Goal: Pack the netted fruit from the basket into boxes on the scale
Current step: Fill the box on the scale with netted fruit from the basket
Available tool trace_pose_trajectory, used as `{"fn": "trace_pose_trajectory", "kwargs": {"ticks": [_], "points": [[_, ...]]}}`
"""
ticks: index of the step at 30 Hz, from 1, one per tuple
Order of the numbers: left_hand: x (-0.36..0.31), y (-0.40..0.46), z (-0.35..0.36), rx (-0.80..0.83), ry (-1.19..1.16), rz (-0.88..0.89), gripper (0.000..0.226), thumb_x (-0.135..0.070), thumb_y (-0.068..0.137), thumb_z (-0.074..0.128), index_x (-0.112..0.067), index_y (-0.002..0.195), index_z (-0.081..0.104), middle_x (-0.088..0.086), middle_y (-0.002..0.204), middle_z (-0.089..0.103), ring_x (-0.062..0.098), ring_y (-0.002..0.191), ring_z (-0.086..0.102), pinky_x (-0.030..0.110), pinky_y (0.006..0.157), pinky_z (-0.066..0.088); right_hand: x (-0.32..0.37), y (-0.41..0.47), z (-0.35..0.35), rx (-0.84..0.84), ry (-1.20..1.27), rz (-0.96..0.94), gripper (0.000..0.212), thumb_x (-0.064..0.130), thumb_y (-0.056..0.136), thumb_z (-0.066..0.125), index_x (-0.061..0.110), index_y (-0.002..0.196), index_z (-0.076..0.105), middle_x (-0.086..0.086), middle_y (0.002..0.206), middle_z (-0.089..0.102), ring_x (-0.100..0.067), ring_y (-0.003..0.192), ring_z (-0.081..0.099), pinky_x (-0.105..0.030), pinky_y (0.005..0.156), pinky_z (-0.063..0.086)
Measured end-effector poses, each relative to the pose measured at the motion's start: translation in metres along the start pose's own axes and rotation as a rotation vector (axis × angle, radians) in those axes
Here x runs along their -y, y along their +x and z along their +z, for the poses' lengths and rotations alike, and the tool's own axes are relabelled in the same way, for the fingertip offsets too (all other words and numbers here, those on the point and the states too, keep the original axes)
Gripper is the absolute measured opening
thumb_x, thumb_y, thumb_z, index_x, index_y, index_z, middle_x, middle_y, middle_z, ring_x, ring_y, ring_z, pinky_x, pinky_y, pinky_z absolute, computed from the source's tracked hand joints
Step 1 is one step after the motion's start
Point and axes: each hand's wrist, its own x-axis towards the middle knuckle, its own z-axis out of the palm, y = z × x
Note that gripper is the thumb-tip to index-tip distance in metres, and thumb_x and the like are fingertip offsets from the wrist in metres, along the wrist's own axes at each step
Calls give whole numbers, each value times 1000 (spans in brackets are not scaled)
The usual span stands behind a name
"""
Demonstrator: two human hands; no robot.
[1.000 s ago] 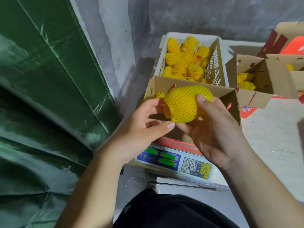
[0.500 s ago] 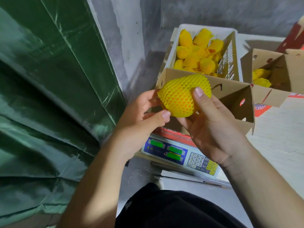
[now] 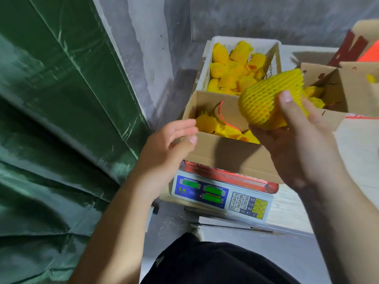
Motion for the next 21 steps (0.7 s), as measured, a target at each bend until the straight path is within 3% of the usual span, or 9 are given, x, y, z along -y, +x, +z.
{"fn": "trace_pose_trajectory", "kwargs": {"ticks": [2, 4, 6, 7, 11, 18, 21], "points": [[-3, 1, 1, -16, -91, -37, 29, -38, 88, 64, -47, 115, 69, -23, 118, 74, 4, 100, 74, 24, 84, 58, 7, 10, -12, -97, -309, -298, 47, 37, 97, 69, 21, 140, 57, -2, 130, 70, -20, 117, 69, -40, 89, 60], [-8, 3, 4, -17, -228, -88, 27, -36, 87, 64, -41, 113, 72, -17, 116, 77, 7, 93, 75, 20, 78, 59, 8, 23, -30, -82, -850, -449, 60, 44, 96, 67, 21, 149, 49, -3, 143, 61, -16, 129, 58, -39, 106, 51], [-13, 3, 5, -14, -236, -84, 24, -36, 89, 64, -41, 111, 73, -16, 116, 77, 9, 93, 76, 20, 78, 59, 7, 29, -43, 17, -1326, -313, 72, 56, 97, 60, 24, 158, 39, -7, 162, 41, -23, 152, 33, -47, 124, 28], [-13, 4, 6, -14, -182, -63, 22, -35, 92, 64, -43, 111, 72, -18, 115, 77, 9, 95, 76, 20, 80, 59, 5, 28, -45, 30, -1387, -225, 74, 57, 97, 60, 23, 159, 37, -8, 166, 34, -26, 156, 24, -49, 127, 20], [-8, -1, 9, -3, -47, -42, 24, -33, 97, 61, -44, 117, 67, -23, 116, 74, 7, 100, 74, 21, 84, 59, -8, 7, -37, 87, -1185, -188, 54, 31, 100, 65, 19, 150, 50, -5, 157, 47, -23, 148, 38, -44, 121, 33], [-7, -5, 8, -13, 10, -64, 26, -38, 93, 58, -48, 115, 68, -22, 116, 75, 7, 101, 74, 30, 88, 58, -11, -10, -22, 255, -1066, -128, 44, 25, 104, 60, 27, 147, 52, 10, 149, 54, -8, 138, 47, -31, 111, 42], [-7, -7, 9, -15, 3, -63, 26, -37, 93, 58, -47, 115, 68, -22, 116, 75, 7, 101, 74, 25, 84, 60, -12, -15, -15, 353, -1016, -128, 41, 24, 104, 59, 28, 144, 55, 17, 141, 58, -1, 130, 52, -24, 106, 46]]}}
